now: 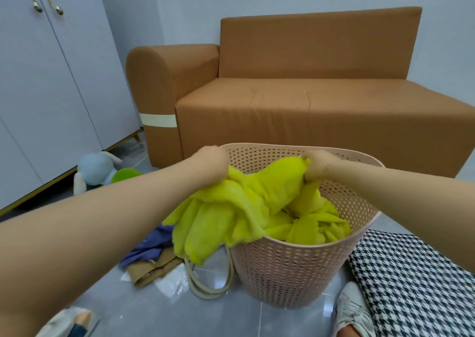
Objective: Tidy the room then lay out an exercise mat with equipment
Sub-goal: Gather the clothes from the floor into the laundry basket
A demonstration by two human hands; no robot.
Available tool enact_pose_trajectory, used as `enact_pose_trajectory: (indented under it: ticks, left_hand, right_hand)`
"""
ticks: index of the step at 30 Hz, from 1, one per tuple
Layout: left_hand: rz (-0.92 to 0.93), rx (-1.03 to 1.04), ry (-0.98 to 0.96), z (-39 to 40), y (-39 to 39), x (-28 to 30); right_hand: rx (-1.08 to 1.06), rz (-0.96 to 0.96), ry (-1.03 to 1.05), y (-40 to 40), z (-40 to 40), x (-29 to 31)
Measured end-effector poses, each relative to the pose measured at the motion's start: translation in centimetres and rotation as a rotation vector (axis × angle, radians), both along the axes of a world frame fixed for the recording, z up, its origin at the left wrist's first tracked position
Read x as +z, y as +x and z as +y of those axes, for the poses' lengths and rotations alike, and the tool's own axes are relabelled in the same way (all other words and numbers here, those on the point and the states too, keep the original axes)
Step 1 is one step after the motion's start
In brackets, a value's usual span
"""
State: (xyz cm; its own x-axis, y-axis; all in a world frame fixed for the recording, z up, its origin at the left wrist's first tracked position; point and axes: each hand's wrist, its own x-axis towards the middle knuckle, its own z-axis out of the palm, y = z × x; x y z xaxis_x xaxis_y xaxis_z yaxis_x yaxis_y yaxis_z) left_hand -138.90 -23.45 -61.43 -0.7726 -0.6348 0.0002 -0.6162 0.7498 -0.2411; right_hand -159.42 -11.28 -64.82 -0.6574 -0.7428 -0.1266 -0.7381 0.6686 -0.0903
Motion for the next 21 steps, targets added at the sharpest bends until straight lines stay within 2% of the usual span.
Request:
enact_pose_trajectory:
  ticks: [2,4,7,8,9,10,11,12,13,14,15,17,18,19,20,21]
  left_hand:
    - [0.124,-0.017,0.07,0.4,-1.4,1.1]
    - [0.285,-0.052,0.241,1.0,-3.0,2.1]
    - [0.505,-0.11,0.683,2.3,-4.4,1.9]
    - [0.44,-0.132,0.881,3.0,-4.5,1.3]
    - [0.236,-0.136,1.038,3.6,-4.5,0.4]
    - [-0.047,-0.133,1.109,3.9,-4.5,-0.7]
    - [-0.312,-0.135,1.079,3.9,-4.3,-1.9]
    - [-0.494,-0.141,0.988,3.7,-4.1,-2.9]
    - [-0.554,-0.162,0.887,3.3,-4.0,-3.4]
    - [-0.51,-0.189,0.831,2.5,-3.8,-3.5]
    - [-0.392,-0.205,0.816,1.6,-3.7,-3.2]
    - [-0.064,-0.177,0.755,-0.7,-3.3,-2.4]
    - [0.052,-0.168,0.627,-1.9,-3.0,-2.2]
    - [0.112,-0.134,0.454,-3.2,-2.6,-2.4]
    - [0.128,-0.077,0.3,-4.3,-2.1,-2.9]
    - [0.139,0.01,0.236,-5.1,-1.4,-3.6]
  right_hand:
    - [0.101,-0.104,0.344,1.0,0.1,-0.8]
    - [0.063,-0.241,0.55,1.4,0.7,-1.1]
    - [0.093,-0.171,0.703,1.3,1.7,-0.4]
    - [0.116,-0.124,0.756,1.1,1.9,0.0]
    - [0.122,-0.086,0.796,0.7,2.2,0.5]
    - [0.112,-0.053,0.819,0.1,2.4,0.8]
    - [0.089,-0.016,0.8,-0.3,2.5,1.2]
    - [0.073,0.038,0.749,-0.9,2.4,1.2]
    - [0.068,0.074,0.664,-1.3,2.2,1.3]
    - [0.085,0.051,0.573,-1.4,1.9,1.1]
    - [0.113,-0.058,0.476,-1.1,1.5,1.0]
    - [0.106,-0.448,0.306,0.5,1.0,0.8]
    - [0.121,-0.595,0.299,1.7,0.7,0.7]
    - [0.163,-0.654,0.352,2.8,0.4,0.5]
    - [0.2,-0.645,0.435,4.0,0.1,0.2]
    - [0.247,-0.591,0.519,5.2,-0.6,-0.6]
